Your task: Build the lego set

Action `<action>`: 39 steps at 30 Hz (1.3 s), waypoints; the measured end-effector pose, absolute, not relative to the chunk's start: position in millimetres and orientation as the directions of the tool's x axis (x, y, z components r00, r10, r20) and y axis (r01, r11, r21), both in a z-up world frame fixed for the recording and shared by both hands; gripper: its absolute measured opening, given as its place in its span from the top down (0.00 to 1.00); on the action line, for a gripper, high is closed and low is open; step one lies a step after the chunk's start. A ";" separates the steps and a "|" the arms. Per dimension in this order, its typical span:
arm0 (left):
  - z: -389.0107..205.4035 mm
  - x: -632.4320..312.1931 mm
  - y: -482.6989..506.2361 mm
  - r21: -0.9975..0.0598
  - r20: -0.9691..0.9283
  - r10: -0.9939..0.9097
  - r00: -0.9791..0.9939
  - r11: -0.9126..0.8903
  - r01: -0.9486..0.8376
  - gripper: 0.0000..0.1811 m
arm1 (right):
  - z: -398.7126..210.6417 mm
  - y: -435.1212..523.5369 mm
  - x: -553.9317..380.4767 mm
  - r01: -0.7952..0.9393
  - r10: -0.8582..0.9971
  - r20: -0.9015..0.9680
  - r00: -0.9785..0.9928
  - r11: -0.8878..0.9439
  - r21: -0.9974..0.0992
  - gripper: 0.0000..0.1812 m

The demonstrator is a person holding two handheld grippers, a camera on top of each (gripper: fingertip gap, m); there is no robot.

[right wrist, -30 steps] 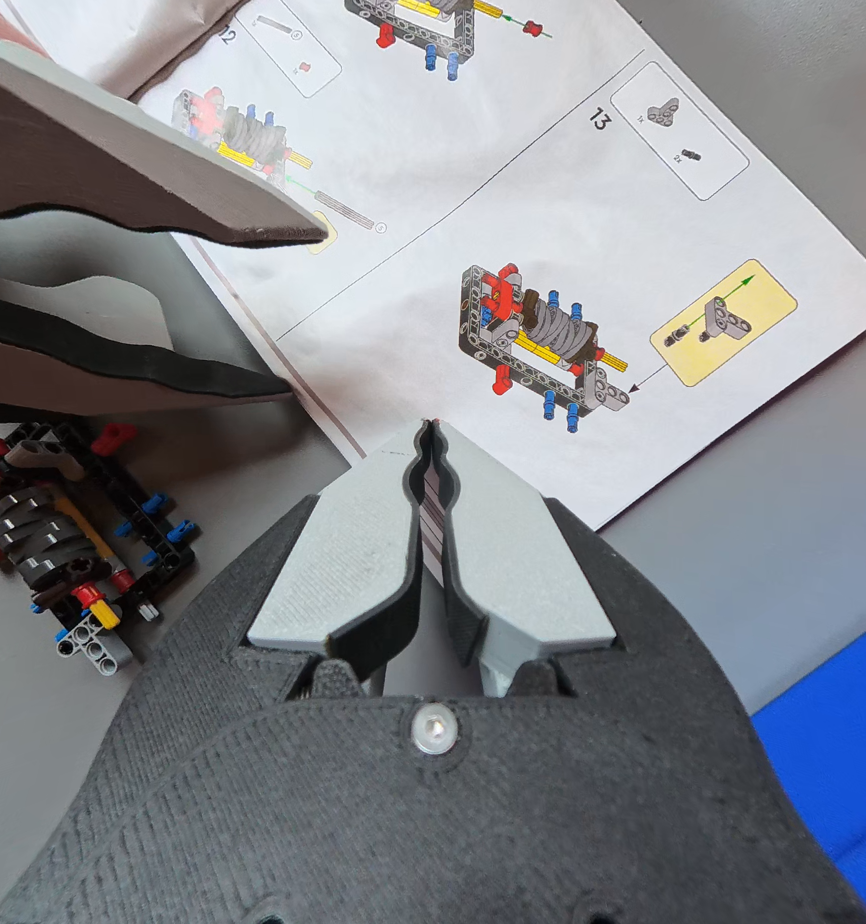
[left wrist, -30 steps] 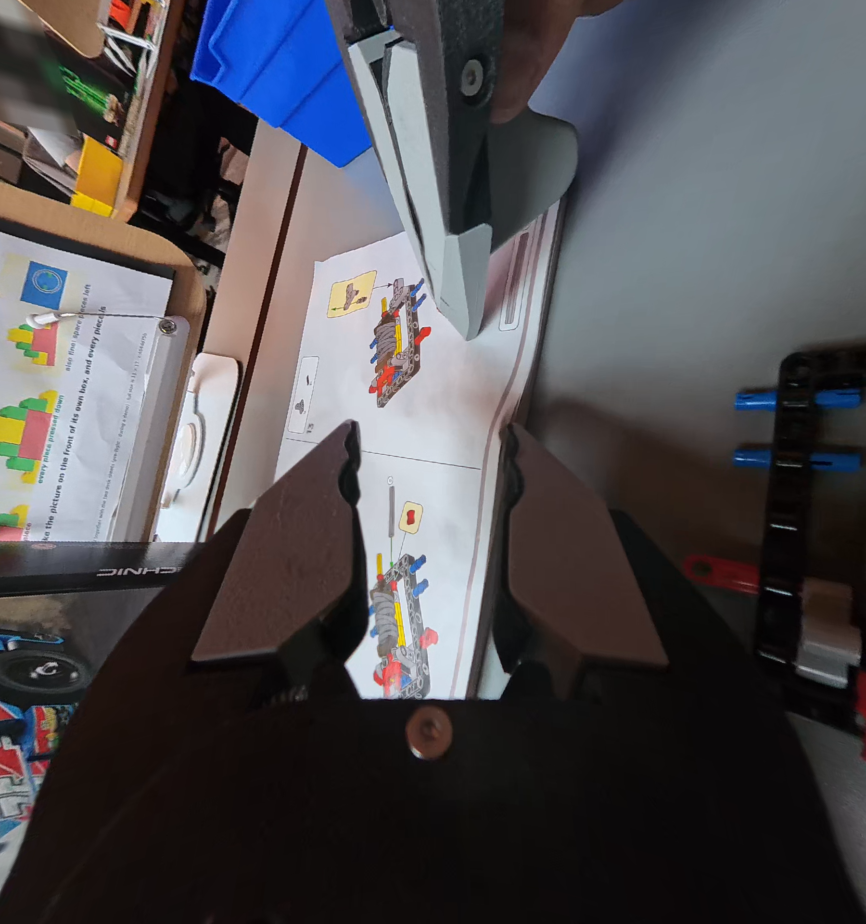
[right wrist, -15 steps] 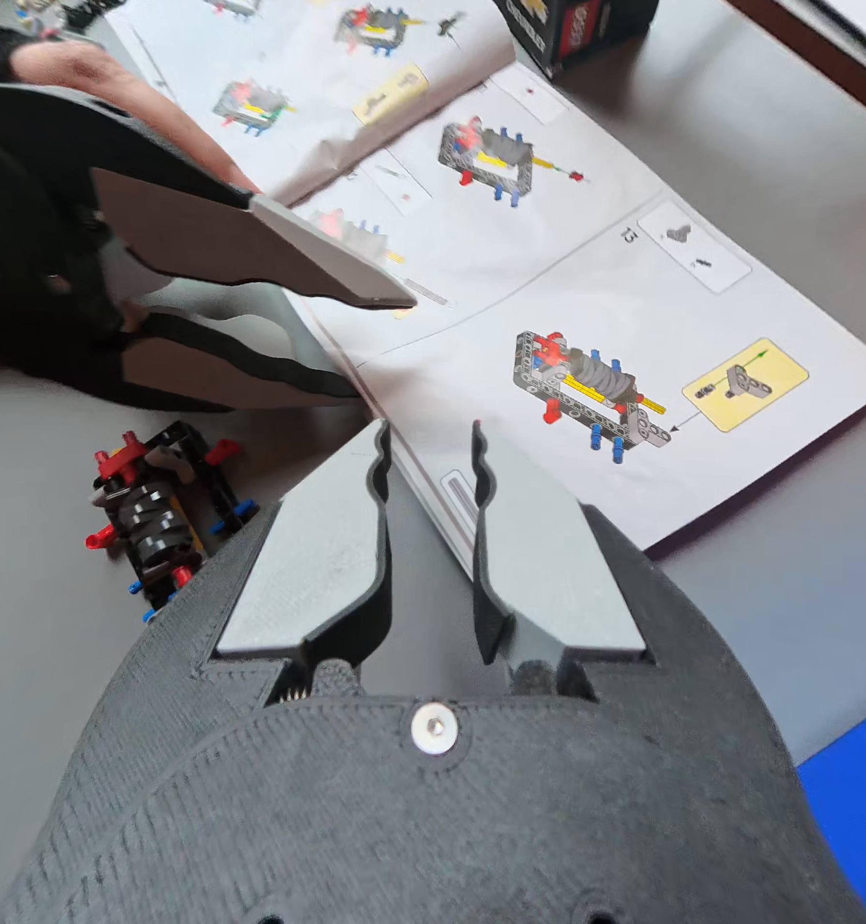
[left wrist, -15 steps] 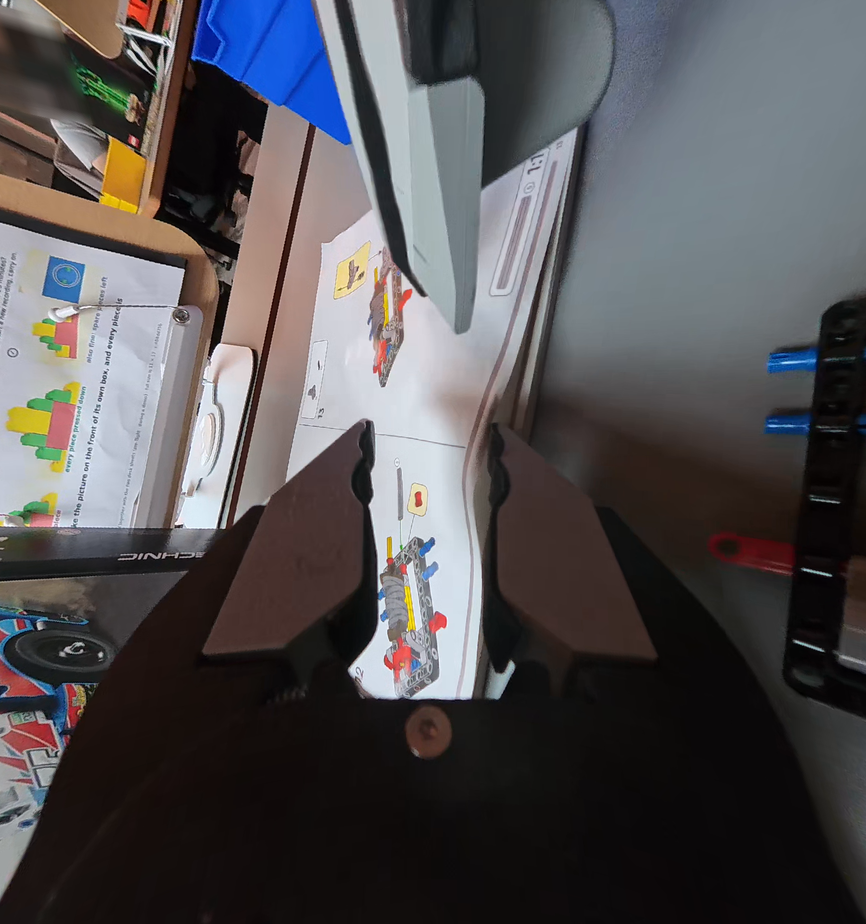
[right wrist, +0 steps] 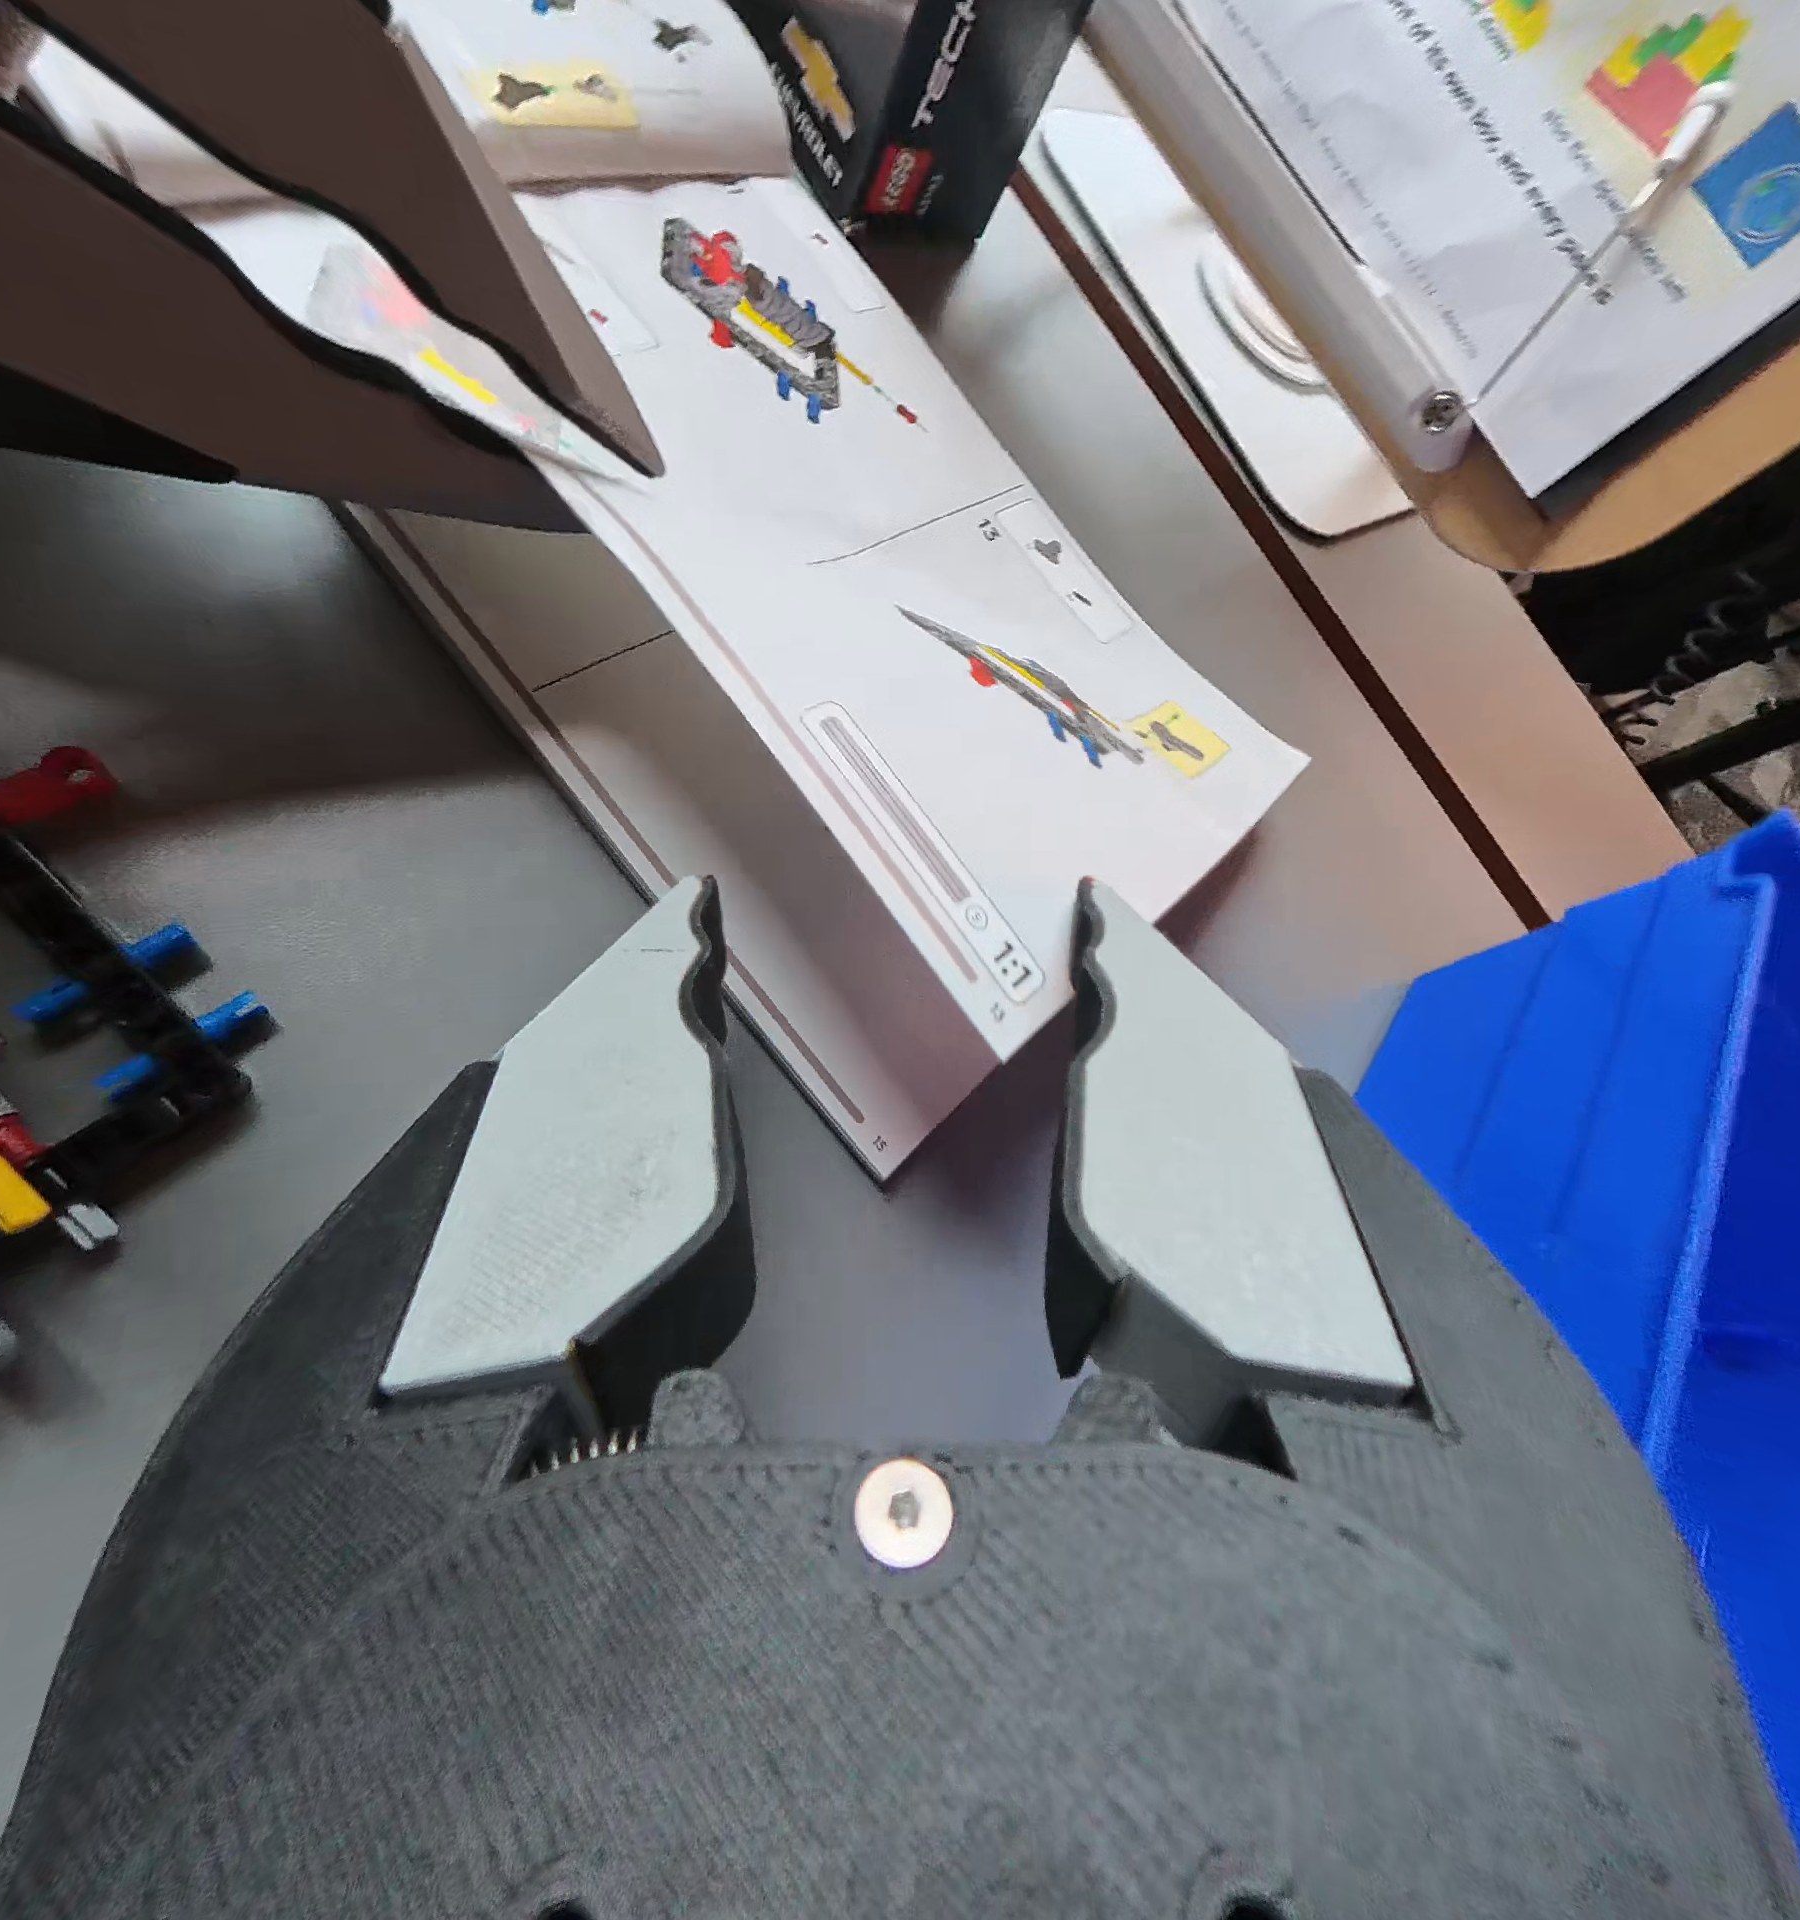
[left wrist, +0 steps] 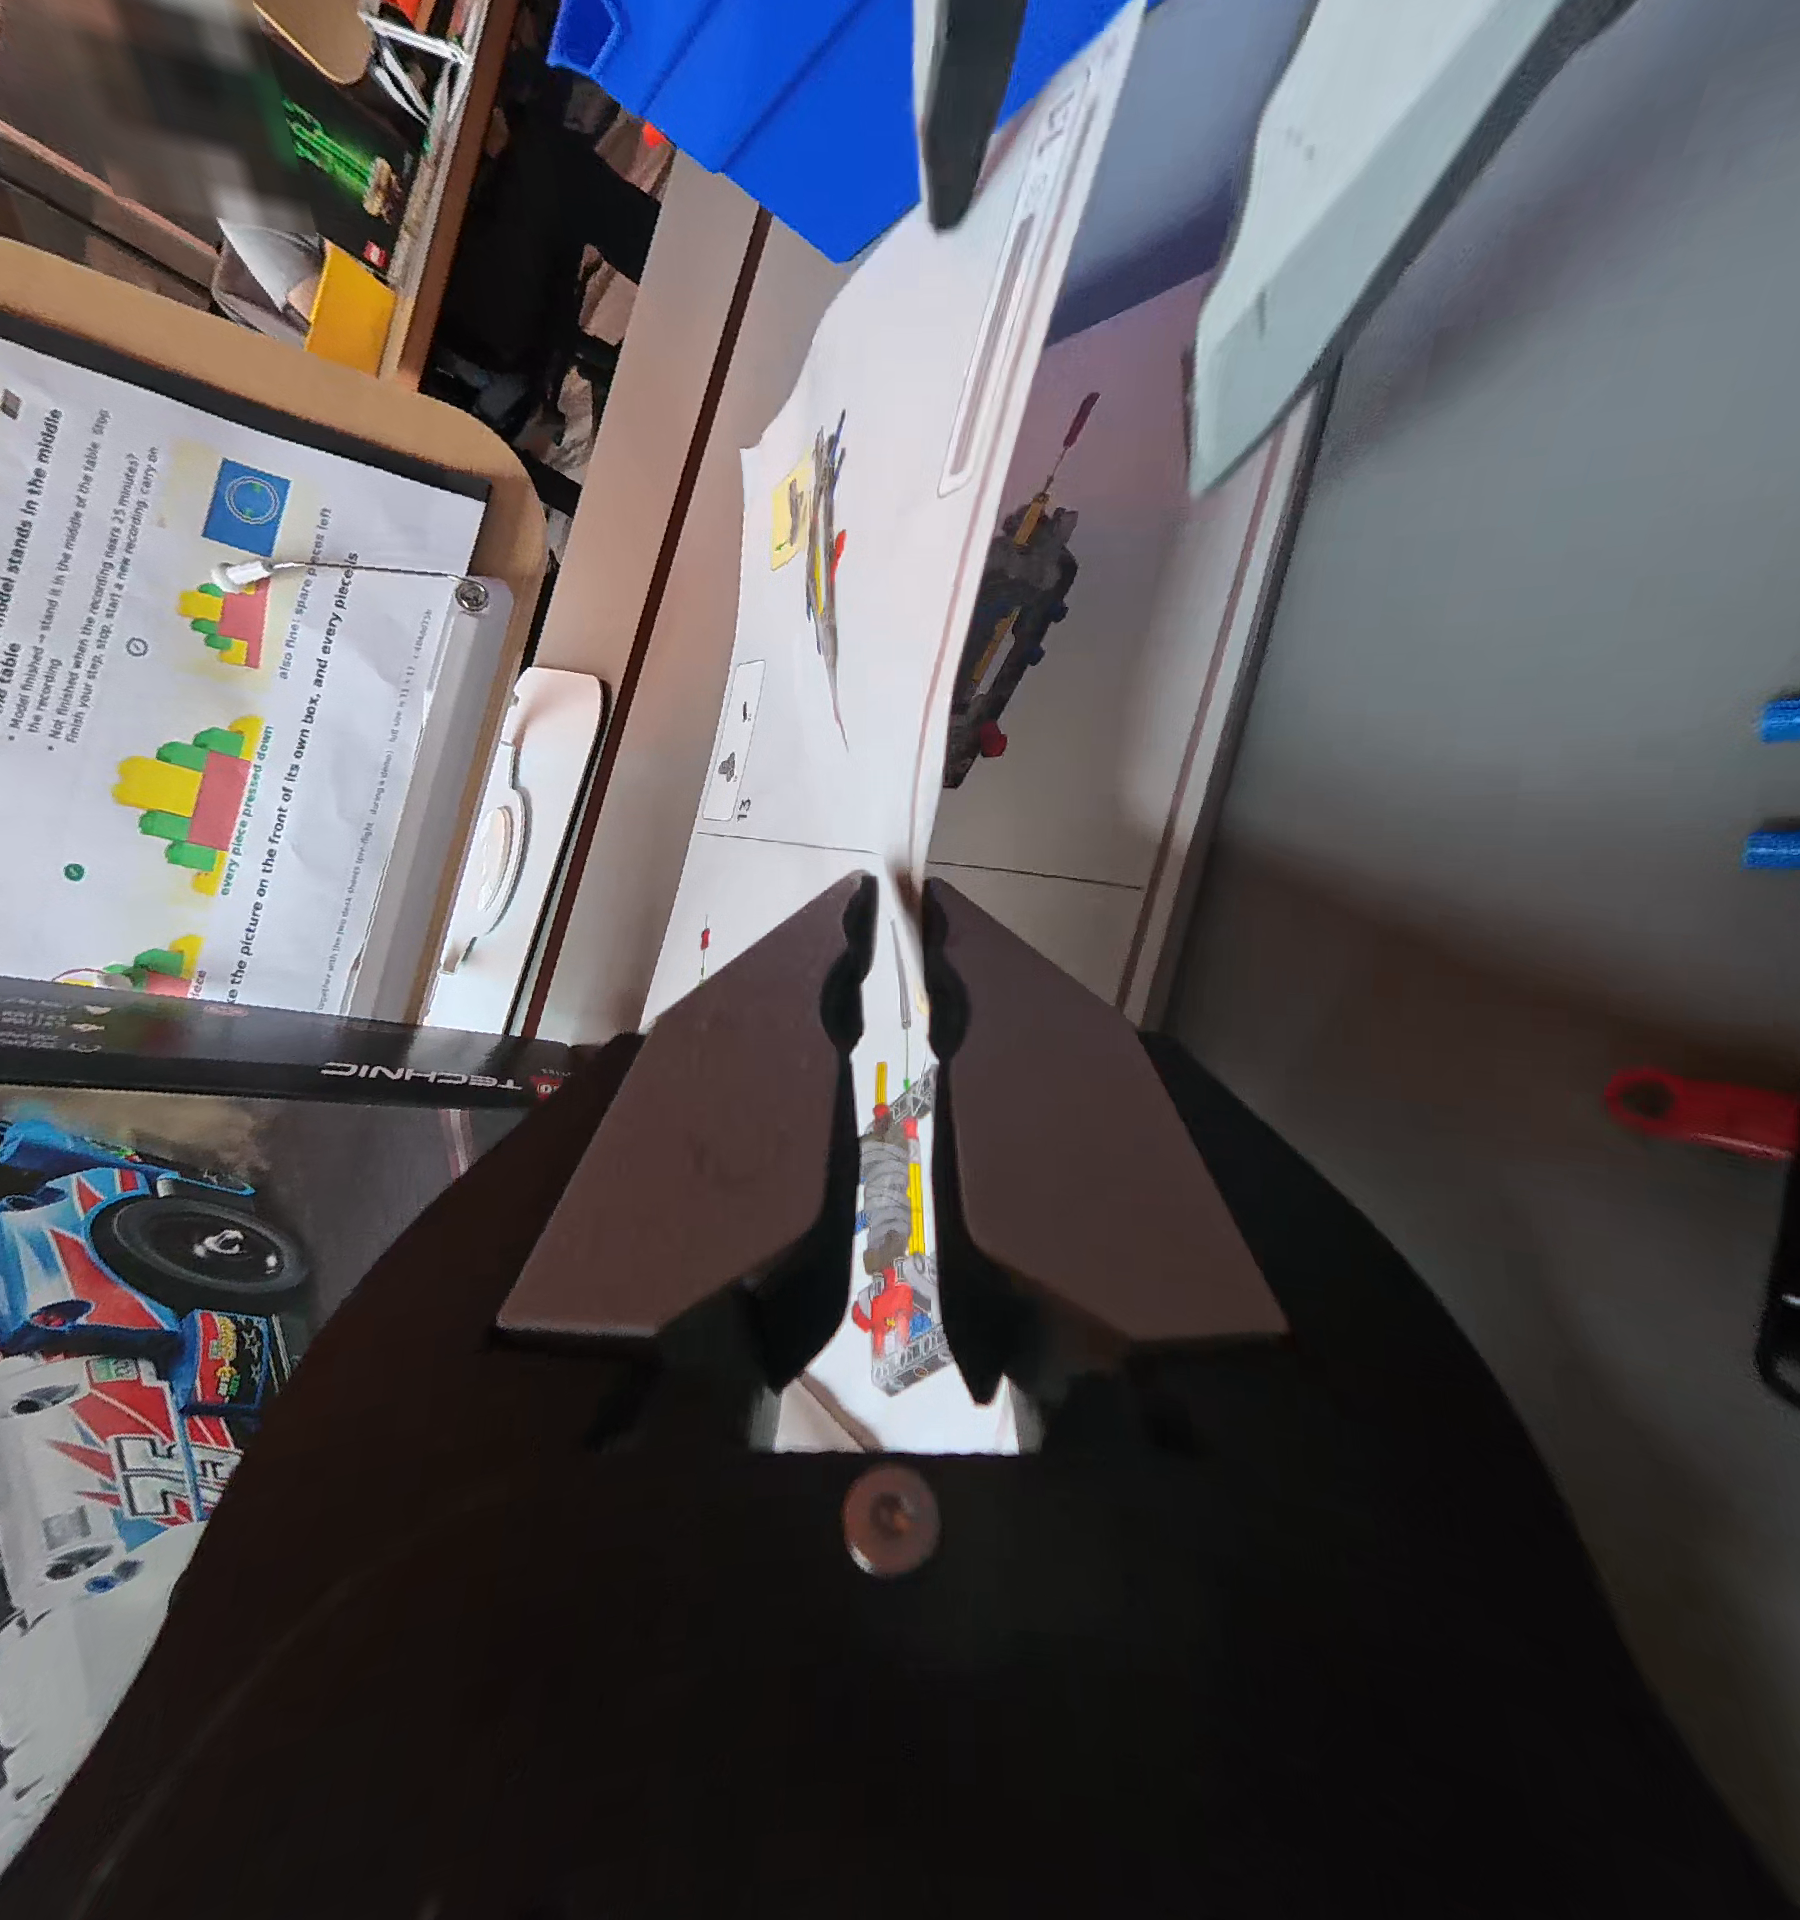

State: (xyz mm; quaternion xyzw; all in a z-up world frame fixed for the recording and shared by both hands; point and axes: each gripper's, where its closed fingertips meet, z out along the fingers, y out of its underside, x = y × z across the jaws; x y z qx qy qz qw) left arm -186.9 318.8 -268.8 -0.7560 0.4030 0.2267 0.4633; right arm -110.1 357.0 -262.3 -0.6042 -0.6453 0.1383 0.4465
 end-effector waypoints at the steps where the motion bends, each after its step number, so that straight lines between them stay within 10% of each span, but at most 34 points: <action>1: -269.7 -187.3 318.8 -0.516 -0.715 -0.402 0.572 -0.248 -0.820 0.96 | -261.0 358.5 -106.3 0.646 0.904 0.400 0.150 0.217 -0.732 0.65; 15: -271.5 -188.6 318.7 -0.500 -0.725 -0.402 0.559 -0.251 -0.829 0.99 | -243.6 372.6 -87.0 0.597 0.849 0.448 0.281 0.211 -0.774 0.70; 24: -273.7 -192.6 319.3 -0.510 -0.712 -0.406 0.573 -0.263 -0.819 1.00 | -118.6 366.6 -19.9 0.053 0.755 0.304 0.581 0.337 -0.940 0.92; 39: -251.5 -228.3 306.4 -0.768 -0.415 -0.282 0.865 -0.401 -0.499 1.00 | -222.6 336.2 -112.6 0.364 0.981 -0.008 0.192 -0.079 -0.928 0.89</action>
